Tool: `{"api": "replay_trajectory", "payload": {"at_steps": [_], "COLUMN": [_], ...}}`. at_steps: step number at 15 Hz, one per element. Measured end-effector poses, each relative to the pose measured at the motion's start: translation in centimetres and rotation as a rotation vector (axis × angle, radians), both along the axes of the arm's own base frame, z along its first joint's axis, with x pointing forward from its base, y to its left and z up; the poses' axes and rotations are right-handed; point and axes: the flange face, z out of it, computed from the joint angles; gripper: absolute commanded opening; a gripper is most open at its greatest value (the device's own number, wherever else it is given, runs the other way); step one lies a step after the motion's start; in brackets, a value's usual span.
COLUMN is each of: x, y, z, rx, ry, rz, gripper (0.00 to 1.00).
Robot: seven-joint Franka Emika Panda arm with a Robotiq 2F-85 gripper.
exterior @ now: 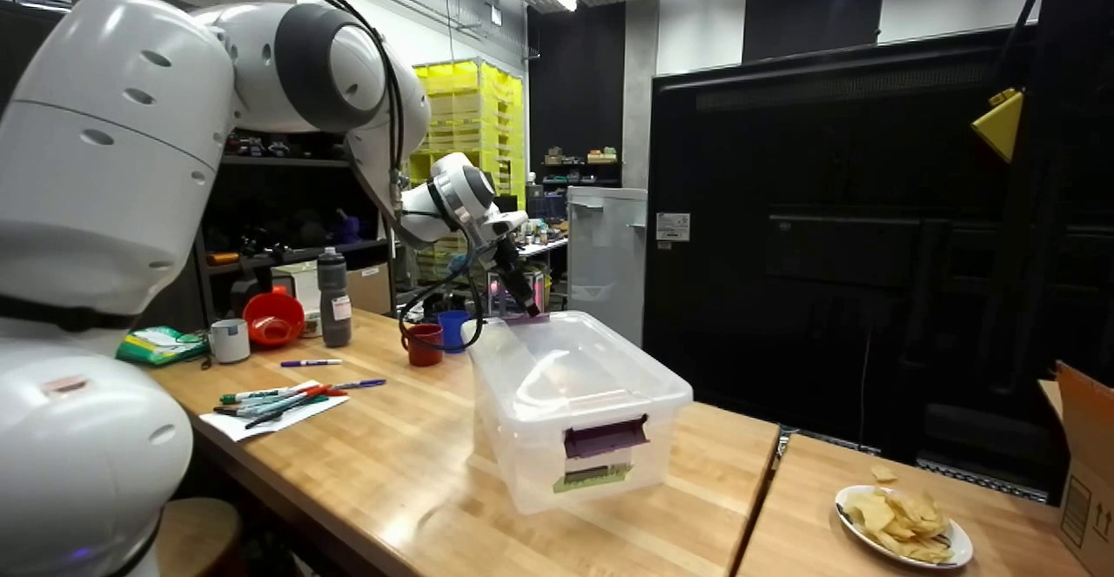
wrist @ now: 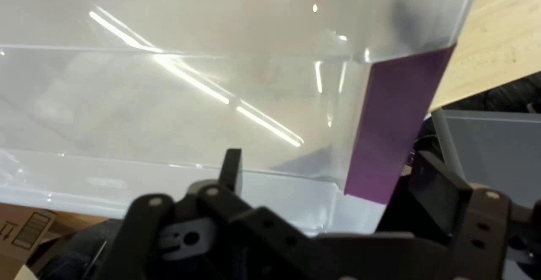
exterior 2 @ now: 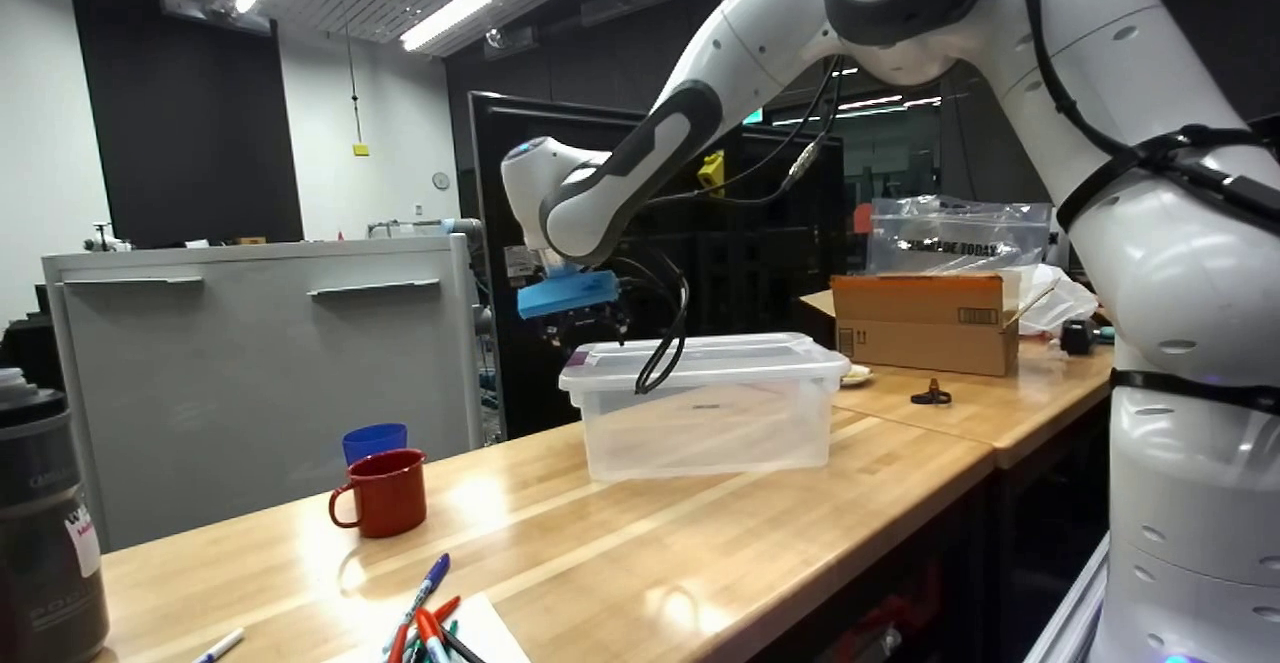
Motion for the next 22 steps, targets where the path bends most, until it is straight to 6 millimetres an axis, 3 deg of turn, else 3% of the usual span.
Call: {"api": "replay_trajectory", "payload": {"at_steps": [7,13,14,16,18,22], "x": [0.2,-0.8,-1.1,-1.6,-1.9,-1.8], "y": [-1.5,1.7,2.4,3.8,4.6,4.0], "z": [0.1,-0.4,-0.4,-0.5,-0.5,0.0], "rx": [0.127,0.155,0.153,0.149,0.146,0.135], "ry": [0.069,0.099,0.103,0.108,0.11,0.105], "rz": [-0.013,0.081,0.098,0.128,0.144,0.152], "gripper": [1.0,1.0,0.75,0.68,0.52,0.22]}}
